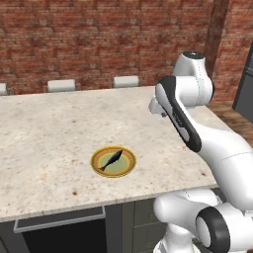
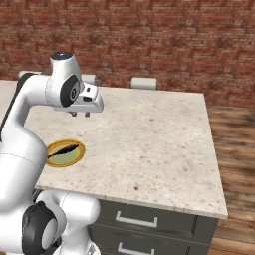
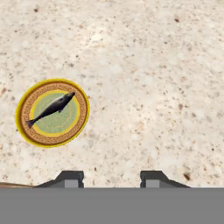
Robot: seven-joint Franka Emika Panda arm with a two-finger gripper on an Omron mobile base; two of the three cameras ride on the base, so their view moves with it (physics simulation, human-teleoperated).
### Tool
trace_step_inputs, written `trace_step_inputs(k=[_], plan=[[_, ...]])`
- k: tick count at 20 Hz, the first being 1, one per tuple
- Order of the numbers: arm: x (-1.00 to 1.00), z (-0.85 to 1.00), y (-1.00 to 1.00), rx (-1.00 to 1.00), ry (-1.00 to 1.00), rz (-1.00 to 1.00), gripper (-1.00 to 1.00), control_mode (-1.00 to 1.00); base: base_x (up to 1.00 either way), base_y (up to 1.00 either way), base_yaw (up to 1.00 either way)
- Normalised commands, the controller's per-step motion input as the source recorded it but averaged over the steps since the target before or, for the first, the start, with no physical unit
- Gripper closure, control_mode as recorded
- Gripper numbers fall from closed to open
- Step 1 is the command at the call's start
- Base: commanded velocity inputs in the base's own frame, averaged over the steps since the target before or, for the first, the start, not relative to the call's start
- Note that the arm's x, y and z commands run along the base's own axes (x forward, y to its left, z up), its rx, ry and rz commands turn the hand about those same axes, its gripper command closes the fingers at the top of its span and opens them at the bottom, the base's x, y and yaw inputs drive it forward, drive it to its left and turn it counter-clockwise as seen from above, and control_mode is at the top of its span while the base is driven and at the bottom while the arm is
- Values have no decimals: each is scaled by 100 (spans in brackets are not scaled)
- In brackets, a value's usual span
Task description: Place the fish on the rack of the oven, and slide the rack back inside. Close the oven door.
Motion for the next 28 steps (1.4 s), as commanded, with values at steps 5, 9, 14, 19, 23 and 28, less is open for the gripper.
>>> trace_step_inputs(k=[5,9,14,19,23,28], plan=[[-1,-12,47,-7,-3,-7,-100,-100,0,0,0],[-14,-43,64,-2,0,-27,-100,-100,0,0,0],[-6,-49,59,8,-12,-37,-100,-100,0,0,0],[-18,-45,46,17,-1,-45,-100,-100,0,0,0],[-7,-49,25,21,5,-41,-100,-100,0,0,0],[0,-48,1,29,15,-27,-100,-100,0,0,0]])
